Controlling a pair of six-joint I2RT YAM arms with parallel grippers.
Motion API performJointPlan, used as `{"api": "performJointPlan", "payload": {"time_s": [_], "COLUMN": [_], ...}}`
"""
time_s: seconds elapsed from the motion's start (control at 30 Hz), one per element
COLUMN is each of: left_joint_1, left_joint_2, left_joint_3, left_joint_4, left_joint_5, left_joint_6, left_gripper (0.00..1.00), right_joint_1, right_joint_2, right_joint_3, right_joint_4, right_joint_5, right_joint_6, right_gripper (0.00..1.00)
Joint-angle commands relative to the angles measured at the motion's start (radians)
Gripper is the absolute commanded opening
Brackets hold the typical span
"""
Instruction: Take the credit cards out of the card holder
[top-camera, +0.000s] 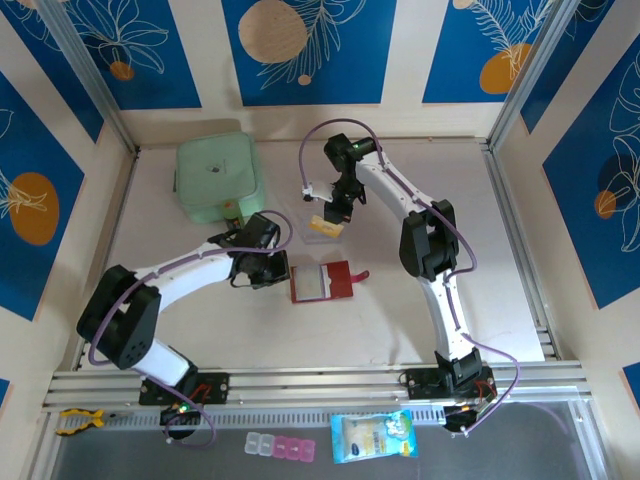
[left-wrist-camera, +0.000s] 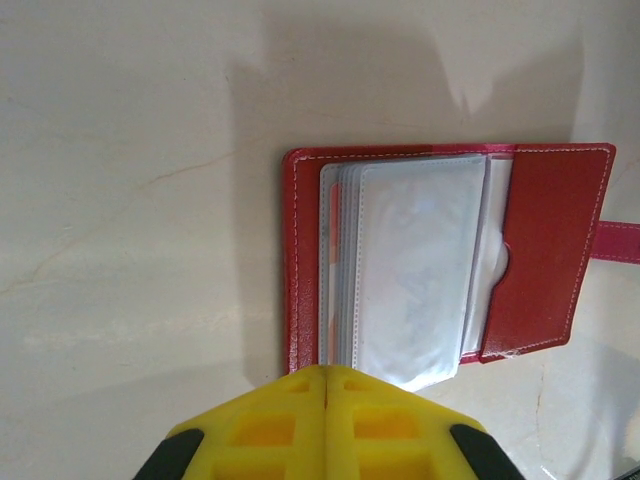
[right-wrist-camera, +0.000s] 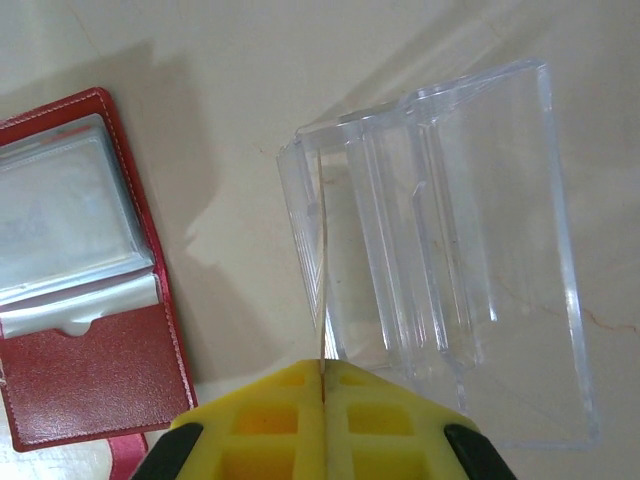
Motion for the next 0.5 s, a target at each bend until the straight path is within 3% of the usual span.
{"api": "performJointPlan", "payload": {"time_s": [0.0,0.23,0.47], "left_joint_1": [0.013,0.013,0.014], "left_joint_2": [0.011,0.011,0.011], "left_joint_3": [0.023,0.026,0.023], "left_joint_4": [0.005,0.004,0.007], "left_joint_5": [0.009,0.01,0.011], "left_joint_6": [0.004,0.004,0.002], "left_gripper": [0.07,0.07,0.07], "right_joint_1": [0.003,-0.008,-0.011], "right_joint_2": [0.02,-0.022,-0.04], "right_joint_3": [-0.008,0.081,0.107], "right_joint_4": [-0.033,-0.059,-0.044], "right_joint_5": [-0.039,-0.088,-0.047], "right_joint_6": [-0.021,0.004,-0.001], "right_gripper": [0.0,0.0,0.0]}}
